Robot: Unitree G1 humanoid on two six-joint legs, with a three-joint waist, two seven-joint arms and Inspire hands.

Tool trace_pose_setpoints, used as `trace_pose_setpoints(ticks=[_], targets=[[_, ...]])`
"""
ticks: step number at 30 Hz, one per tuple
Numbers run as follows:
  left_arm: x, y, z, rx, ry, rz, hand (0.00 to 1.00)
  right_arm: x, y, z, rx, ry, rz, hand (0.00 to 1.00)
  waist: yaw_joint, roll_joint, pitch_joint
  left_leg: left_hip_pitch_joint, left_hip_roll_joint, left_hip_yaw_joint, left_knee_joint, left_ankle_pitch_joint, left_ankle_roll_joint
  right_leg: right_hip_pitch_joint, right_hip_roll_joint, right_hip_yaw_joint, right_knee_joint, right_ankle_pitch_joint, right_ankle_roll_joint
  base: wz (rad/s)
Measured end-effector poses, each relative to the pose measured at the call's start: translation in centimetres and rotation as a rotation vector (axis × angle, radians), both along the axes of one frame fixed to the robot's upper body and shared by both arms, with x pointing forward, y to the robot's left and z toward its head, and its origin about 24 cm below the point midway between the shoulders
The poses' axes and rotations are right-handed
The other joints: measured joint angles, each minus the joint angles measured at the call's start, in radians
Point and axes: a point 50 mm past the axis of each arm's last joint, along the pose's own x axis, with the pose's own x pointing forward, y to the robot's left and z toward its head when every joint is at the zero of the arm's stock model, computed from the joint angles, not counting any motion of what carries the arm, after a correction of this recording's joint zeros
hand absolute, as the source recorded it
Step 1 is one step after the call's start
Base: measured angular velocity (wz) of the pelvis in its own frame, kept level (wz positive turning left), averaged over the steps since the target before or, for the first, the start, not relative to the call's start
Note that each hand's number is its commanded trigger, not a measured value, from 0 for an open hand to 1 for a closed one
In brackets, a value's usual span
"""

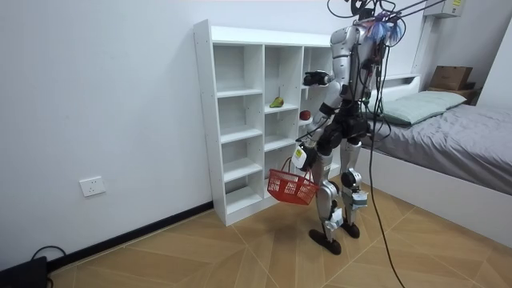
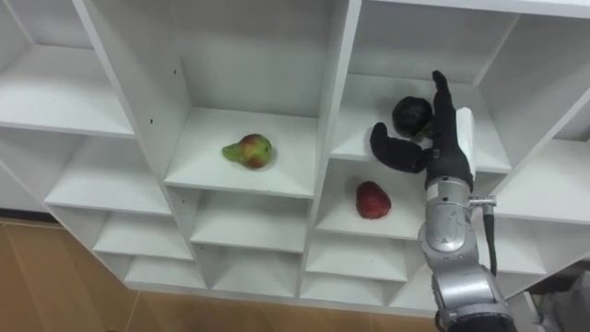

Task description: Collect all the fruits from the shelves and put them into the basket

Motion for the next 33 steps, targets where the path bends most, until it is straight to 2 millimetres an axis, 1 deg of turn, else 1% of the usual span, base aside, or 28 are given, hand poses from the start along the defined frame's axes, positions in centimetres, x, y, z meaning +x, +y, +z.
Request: trace_pose_setpoints(ticks=[1,5,13,17,22,25,31,33], targets=[[0.0,0.0,0.0,0.0,0.0,0.0,1.0,0.1,0.0,0.1,0.0,0.0,0.003,1.0,0.0,0.0,-0.0001,0.0,0.0,0.0,0.0,0.0,0.0,0.0,0.0,0.0,0.0,0.0,0.0,0.0],[0.1,0.0,0.0,-0.002,-0.004,0.002,1.0,0.1,0.0,0.1,-0.019,-0.002,0.002,1.0,0.0,0.001,-0.0006,0.001,0.0,-0.002,0.001,0.0,0.0,0.005,0.0,-0.003,-0.004,0.0,0.0,0.01],[0.5,0.0,0.0,-0.004,-0.012,0.002,1.0,0.6,-0.8,1.0,-0.096,-0.017,-0.008,1.0,0.0,0.004,-0.0015,0.001,0.0,-0.01,0.004,0.0,0.0,0.011,0.0,-0.012,-0.005,0.0,0.0,0.03],[0.6,0.0,0.1,0.0,-0.017,0.0,1.0,0.6,-1.0,1.1,-0.146,-0.014,-0.007,1.0,0.0,-0.001,-0.0047,0.001,0.0,-0.018,0.006,0.0,0.0,0.015,0.0,-0.02,-0.005,0.0,0.0,0.06],[0.7,0.0,0.1,0.002,-0.018,0.003,1.0,0.6,-1.1,1.1,-0.151,-0.008,-0.009,1.0,0.002,-0.004,-0.006,0.001,-0.001,-0.026,0.014,0.0,0.0,0.018,0.0,-0.022,-0.005,0.0,0.0,0.04],[0.8,0.0,0.1,0.002,-0.022,0.002,1.0,0.7,-1.0,1.1,-0.154,-0.001,-0.002,1.0,0.004,-0.008,-0.0084,0.0,-0.001,-0.027,0.011,0.0,0.0,0.019,-0.001,-0.022,-0.005,0.0,0.0,0.0],[1.2,0.0,0.2,0.002,-0.035,0.003,1.0,0.7,-0.9,1.0,-0.159,0.005,0.007,1.0,0.004,-0.013,-0.0088,-0.001,-0.001,-0.027,0.01,0.0,0.0,0.019,-0.001,-0.023,-0.005,0.0,0.0,0.0],[1.9,0.0,0.4,0.001,-0.066,-0.002,1.0,0.7,-0.9,1.0,-0.161,0.005,0.007,1.0,0.004,-0.013,-0.0082,-0.002,-0.001,-0.027,0.011,0.0,0.0,0.019,-0.001,-0.024,-0.005,0.0,0.0,0.0]])
